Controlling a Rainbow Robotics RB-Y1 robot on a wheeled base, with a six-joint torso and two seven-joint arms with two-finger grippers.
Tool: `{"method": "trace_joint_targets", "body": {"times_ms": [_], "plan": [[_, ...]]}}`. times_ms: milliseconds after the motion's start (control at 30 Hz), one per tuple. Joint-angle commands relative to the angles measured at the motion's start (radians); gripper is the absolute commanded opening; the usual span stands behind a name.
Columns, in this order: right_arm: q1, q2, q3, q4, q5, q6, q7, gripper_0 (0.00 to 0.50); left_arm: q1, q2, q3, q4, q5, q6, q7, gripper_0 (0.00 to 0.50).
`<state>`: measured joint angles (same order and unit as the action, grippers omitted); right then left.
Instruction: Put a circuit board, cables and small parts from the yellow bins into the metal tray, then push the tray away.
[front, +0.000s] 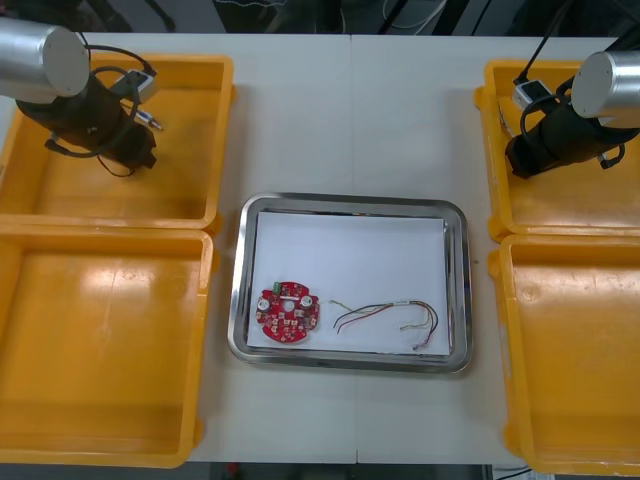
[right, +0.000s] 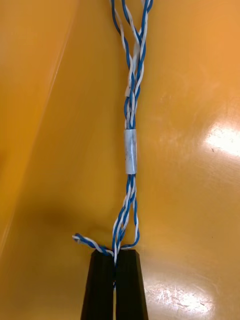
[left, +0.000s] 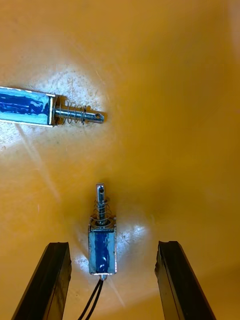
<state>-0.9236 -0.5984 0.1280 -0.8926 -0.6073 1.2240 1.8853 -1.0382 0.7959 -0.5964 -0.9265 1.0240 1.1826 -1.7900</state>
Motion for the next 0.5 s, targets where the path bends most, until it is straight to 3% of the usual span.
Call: {"method": "trace_joint_targets", "body": {"times_ms": [33, 433, 467, 500], "plan": [[-0.023, -0.003, -0.001, -0.003, -0.003, -0.011, 0.003, 0.0, -0.051, -0.026, -0.034, 0.037, -0.016, -0.041, -0.078, 0.5], [-0.057, -0.06, -0.061, -0.035, -0.005, 0.1, 0.021, 0.0, -0.051, -0.038, -0.043, 0.083, -0.016, -0.077, -0.092, 0.5], [-0.058, -0.069, -0.062, -0.045, -0.009, 0.117, 0.021, 0.0, -0.051, -0.038, -0.043, 0.083, -0.016, -0.077, -0.092, 0.488], [-0.058, -0.075, -0.062, -0.051, -0.009, 0.123, 0.023, 0.0, -0.051, -0.038, -0.043, 0.083, -0.016, -0.077, -0.091, 0.432]]}}
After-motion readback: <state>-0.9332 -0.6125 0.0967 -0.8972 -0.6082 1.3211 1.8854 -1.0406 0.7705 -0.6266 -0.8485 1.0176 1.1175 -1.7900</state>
